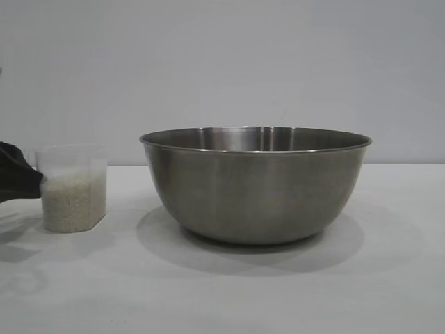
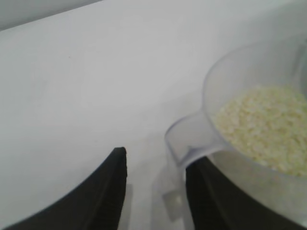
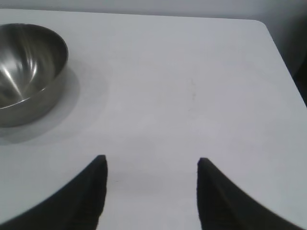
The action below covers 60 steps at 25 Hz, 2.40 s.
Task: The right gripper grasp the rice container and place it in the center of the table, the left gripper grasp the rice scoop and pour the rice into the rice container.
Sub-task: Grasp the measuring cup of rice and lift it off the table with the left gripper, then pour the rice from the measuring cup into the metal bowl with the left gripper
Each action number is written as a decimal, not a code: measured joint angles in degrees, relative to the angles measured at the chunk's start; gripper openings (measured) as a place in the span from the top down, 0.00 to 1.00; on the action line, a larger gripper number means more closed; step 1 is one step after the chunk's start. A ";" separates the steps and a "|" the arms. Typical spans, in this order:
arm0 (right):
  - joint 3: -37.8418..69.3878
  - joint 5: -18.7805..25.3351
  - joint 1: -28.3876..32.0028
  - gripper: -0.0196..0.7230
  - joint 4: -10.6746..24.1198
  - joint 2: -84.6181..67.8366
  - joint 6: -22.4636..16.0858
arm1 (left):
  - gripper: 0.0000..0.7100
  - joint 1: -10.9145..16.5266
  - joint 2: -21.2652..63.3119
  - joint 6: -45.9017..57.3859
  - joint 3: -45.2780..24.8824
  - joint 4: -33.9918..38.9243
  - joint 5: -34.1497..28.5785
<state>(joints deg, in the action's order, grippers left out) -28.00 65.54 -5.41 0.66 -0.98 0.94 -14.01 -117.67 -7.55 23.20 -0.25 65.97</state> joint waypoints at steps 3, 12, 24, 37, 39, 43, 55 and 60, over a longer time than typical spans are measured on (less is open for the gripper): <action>0.00 0.00 0.00 0.44 0.00 0.00 0.00 | 0.88 0.00 -0.44 0.00 1.22 0.99 0.00; 0.00 0.00 0.00 0.44 0.00 0.00 0.00 | 1.00 0.00 0.58 -1.49 4.76 2.95 -0.11; 0.00 0.00 0.00 0.44 0.00 0.00 0.00 | 1.00 0.00 16.22 -23.12 12.95 21.69 -1.43; 0.00 0.00 0.00 0.44 0.00 0.00 0.00 | 1.00 0.00 17.54 -42.14 27.67 43.30 -12.25; 0.00 0.00 0.00 0.44 0.00 0.00 0.00 | 1.00 0.00 17.32 -43.58 27.97 44.54 -12.36; 0.00 0.00 0.00 0.44 0.00 0.00 0.00 | 1.00 0.00 16.84 -44.86 28.43 47.56 -12.96; 0.00 0.00 0.00 0.44 0.00 0.00 0.00 | 1.00 0.00 16.70 -46.43 28.43 52.05 -13.01; 0.00 0.00 0.00 0.44 0.00 0.00 0.00 | 1.00 -2.00 16.70 -49.89 28.43 53.80 -16.93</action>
<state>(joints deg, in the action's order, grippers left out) -28.00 65.54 -5.41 0.66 -0.98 0.94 -16.01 -100.97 -57.45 51.63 53.56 49.04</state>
